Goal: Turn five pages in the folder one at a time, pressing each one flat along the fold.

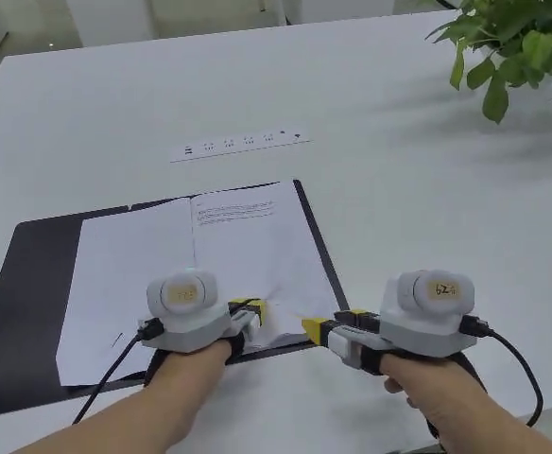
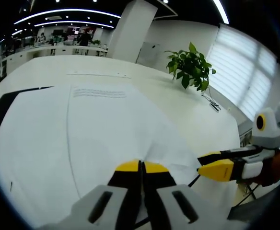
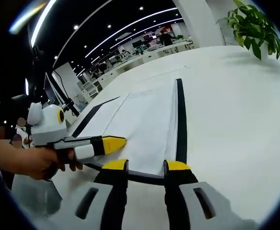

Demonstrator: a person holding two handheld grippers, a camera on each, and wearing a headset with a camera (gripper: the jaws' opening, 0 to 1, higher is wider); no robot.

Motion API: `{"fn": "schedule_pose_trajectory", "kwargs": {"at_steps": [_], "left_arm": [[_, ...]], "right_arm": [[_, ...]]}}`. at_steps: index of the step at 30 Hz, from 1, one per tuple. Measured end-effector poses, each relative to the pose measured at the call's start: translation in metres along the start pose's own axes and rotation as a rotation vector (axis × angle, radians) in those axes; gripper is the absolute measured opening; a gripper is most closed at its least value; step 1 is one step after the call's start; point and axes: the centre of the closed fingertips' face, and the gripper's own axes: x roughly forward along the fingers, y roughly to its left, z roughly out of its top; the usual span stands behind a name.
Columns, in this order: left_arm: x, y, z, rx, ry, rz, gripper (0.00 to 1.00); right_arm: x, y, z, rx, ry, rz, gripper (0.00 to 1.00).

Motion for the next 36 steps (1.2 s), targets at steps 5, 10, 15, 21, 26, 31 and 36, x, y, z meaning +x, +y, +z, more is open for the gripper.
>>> {"fn": "schedule_pose_trajectory", "kwargs": {"at_steps": [5,10,15,21,26,31,36], "left_arm": [[0.000,0.000,0.000,0.003,-0.001,0.003,0.00],[0.001,0.000,0.000,0.009,0.001,0.003,0.00],[0.001,-0.001,0.000,0.026,0.004,0.005,0.00],[-0.005,-0.002,0.001,0.042,0.004,0.004,0.02],[-0.017,-0.002,0.005,0.057,-0.015,-0.011,0.11],[-0.035,0.005,0.017,0.126,-0.044,-0.010,0.18],[-0.055,0.022,0.025,0.139,-0.065,0.010,0.24]], "right_arm": [[-0.003,-0.009,-0.002,0.010,0.009,-0.024,0.06],[-0.005,-0.010,-0.002,0.012,0.006,-0.028,0.00],[-0.008,-0.008,0.003,0.018,-0.015,-0.032,0.00],[-0.015,-0.002,0.014,-0.003,-0.059,-0.032,0.00],[-0.020,0.013,0.025,-0.073,-0.091,-0.013,0.00],[-0.026,0.038,0.045,-0.068,-0.161,0.048,0.00],[-0.027,0.066,0.062,-0.072,-0.202,0.111,0.00]]}}
